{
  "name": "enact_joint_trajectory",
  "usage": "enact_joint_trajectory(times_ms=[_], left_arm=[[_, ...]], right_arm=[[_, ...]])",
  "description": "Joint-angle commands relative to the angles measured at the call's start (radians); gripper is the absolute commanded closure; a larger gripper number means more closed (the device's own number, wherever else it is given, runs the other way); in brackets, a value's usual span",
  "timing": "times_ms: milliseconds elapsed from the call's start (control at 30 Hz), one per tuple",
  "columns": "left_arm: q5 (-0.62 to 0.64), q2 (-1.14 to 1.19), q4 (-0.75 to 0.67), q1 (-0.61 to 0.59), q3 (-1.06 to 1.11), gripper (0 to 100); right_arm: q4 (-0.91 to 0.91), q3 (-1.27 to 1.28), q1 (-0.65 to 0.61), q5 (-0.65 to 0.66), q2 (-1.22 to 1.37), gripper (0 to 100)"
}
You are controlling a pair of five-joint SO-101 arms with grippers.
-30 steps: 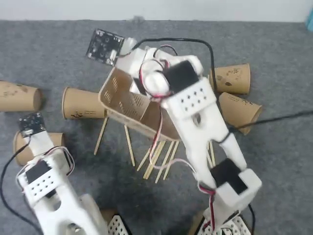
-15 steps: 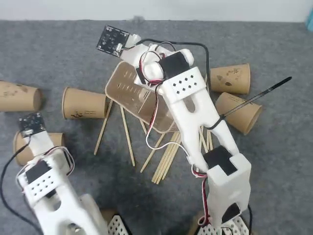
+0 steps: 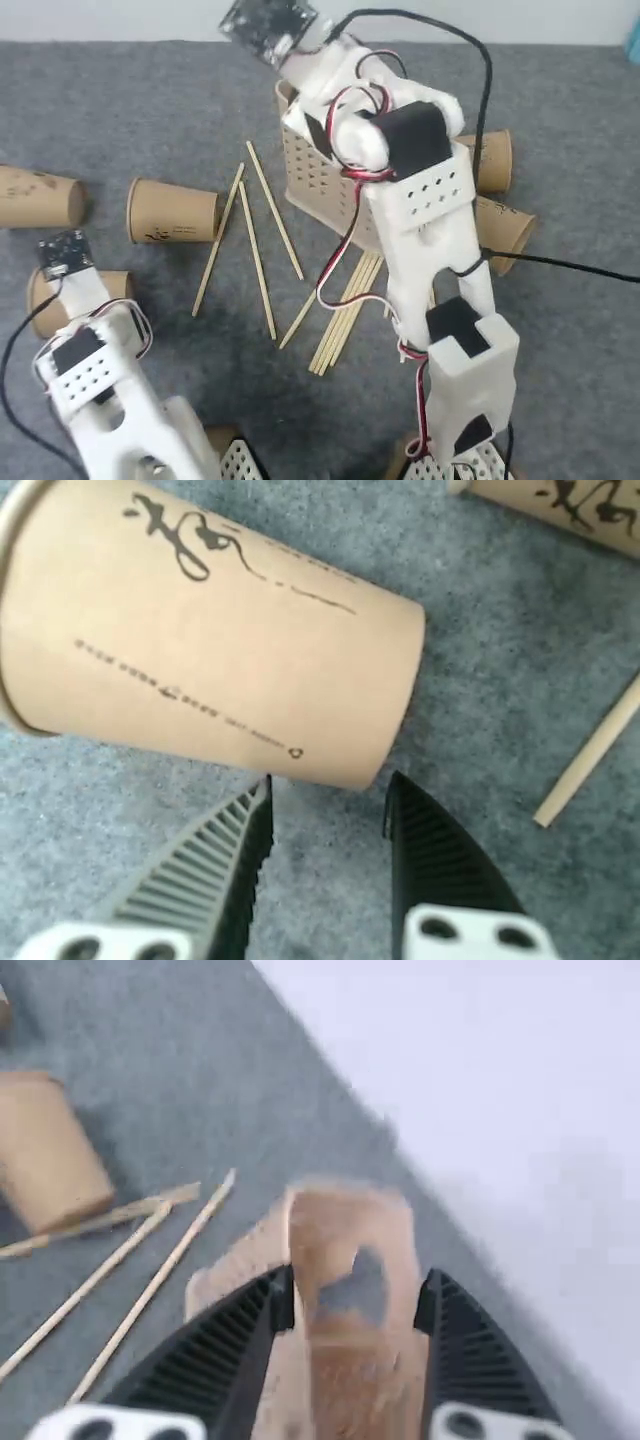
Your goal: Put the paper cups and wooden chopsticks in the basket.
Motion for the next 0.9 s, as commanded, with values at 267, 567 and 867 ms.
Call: enact_joint_trajectory(times_ms=[267, 567, 867], left_arm=[[0.014, -0.011, -0.02, -0.006, -0.021, 82], [0.012, -0.014, -0.02, -0.008, -0.013, 82], [0.012, -0.014, -0.02, -0.008, -0.013, 82]], right_arm=[[0.157, -0.029, 0.205, -0.674, -0.156, 80.0], [0.156, 0.155, 0.309, -0.758, -0.166, 80.0], [0.15, 0.347, 0.314, -0.764, -0.156, 79.8]])
